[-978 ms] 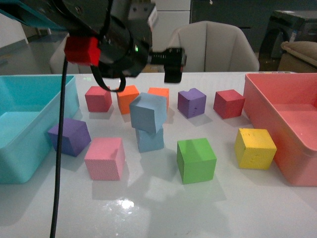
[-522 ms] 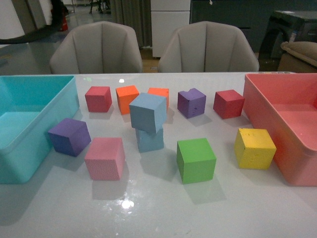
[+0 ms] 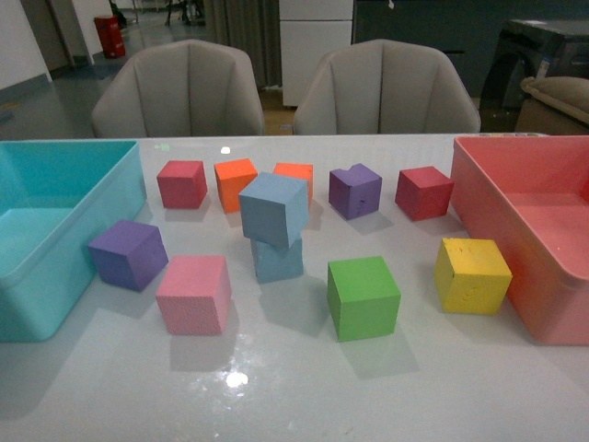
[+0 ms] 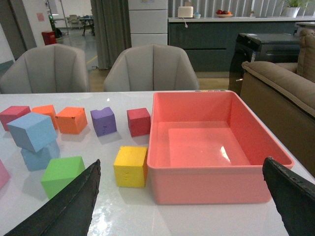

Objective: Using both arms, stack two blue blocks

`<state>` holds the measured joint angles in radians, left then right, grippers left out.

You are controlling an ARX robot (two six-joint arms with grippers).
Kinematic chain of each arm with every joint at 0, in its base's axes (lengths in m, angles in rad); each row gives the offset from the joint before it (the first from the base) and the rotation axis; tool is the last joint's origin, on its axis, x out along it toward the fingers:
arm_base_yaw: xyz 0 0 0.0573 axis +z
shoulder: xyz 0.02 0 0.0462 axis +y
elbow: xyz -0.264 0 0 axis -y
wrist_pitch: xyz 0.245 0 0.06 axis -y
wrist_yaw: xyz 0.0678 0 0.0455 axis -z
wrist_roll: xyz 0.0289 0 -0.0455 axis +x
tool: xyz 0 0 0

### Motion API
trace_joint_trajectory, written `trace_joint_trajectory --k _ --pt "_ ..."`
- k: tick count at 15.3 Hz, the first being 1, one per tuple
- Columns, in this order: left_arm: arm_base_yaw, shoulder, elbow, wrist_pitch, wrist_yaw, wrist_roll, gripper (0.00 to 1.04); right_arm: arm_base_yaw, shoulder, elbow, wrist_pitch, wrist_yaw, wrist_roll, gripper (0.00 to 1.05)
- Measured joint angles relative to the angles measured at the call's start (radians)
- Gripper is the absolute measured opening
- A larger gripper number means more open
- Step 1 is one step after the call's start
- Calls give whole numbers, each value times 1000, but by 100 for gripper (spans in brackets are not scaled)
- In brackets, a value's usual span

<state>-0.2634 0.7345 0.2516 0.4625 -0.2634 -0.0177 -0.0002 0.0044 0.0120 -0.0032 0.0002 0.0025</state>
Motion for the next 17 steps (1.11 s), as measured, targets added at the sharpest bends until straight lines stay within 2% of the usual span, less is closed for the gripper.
trace_joint_trajectory --k 1,5,7,12,17 --pt "34 -47 -35 -1 31 3 2 0 0 0 0 0 0 98" --pt "150 -226 -151 -59 146 3 2 0 0 0 0 0 0 98" --pt "270 -303 -183 -105 248 3 2 0 0 0 0 0 0 98" --pt "262 -491 -241 -214 263 4 2 0 0 0 0 0 0 98" --pt "262 -531 -241 -258 263 4 2 0 0 0 0 0 0 98"
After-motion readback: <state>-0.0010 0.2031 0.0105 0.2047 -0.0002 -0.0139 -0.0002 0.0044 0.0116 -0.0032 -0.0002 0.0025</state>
